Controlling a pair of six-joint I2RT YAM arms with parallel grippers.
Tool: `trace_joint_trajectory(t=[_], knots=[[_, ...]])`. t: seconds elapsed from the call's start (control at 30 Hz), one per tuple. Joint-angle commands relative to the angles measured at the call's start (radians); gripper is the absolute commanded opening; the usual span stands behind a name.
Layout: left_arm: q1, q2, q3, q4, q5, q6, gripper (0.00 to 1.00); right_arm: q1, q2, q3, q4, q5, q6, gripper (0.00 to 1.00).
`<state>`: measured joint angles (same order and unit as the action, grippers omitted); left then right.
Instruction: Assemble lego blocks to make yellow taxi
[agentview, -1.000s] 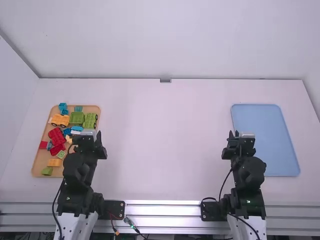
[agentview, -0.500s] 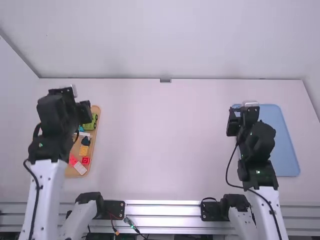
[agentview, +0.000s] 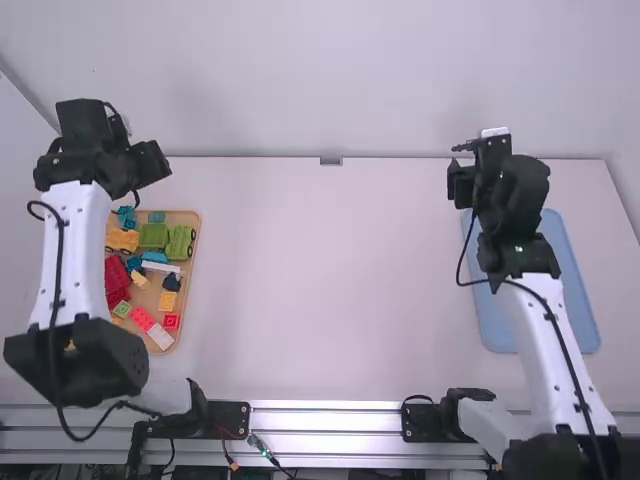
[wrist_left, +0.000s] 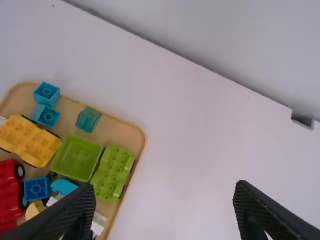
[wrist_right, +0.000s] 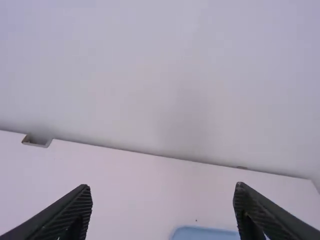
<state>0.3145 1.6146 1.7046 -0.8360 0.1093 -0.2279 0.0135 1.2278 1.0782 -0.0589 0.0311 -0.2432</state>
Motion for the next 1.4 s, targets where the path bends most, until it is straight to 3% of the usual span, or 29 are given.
trace_joint_trajectory(t=[0.0,0.23,0.57,0.93,1.23,1.37], knots=[[0.026,0.084,0.107,-0.036,0.013,-0.052,0.78,0.008,0.07,0.088,-0.01,0.008,-0.029,0.78],[0.071,0.309,0.345,-0.209,-0.144,-0.203,0.89,0.013,0.238,0.239,-0.026,0.013,-0.061,0.89],[0.149,0.501,0.463,-0.245,-0.199,-0.246,0.97,0.058,0.378,0.364,-0.046,0.018,-0.093,0.97],[0.26,0.54,0.364,-0.238,-0.188,-0.262,0.99,0.098,0.403,0.386,-0.047,0.023,-0.098,0.99],[0.256,0.54,0.26,-0.215,-0.2,-0.347,0.99,0.099,0.403,0.386,-0.06,0.022,-0.098,0.99],[0.262,0.54,0.093,-0.091,-0.172,-0.454,0.99,0.098,0.403,0.386,-0.093,0.019,-0.098,0.99]])
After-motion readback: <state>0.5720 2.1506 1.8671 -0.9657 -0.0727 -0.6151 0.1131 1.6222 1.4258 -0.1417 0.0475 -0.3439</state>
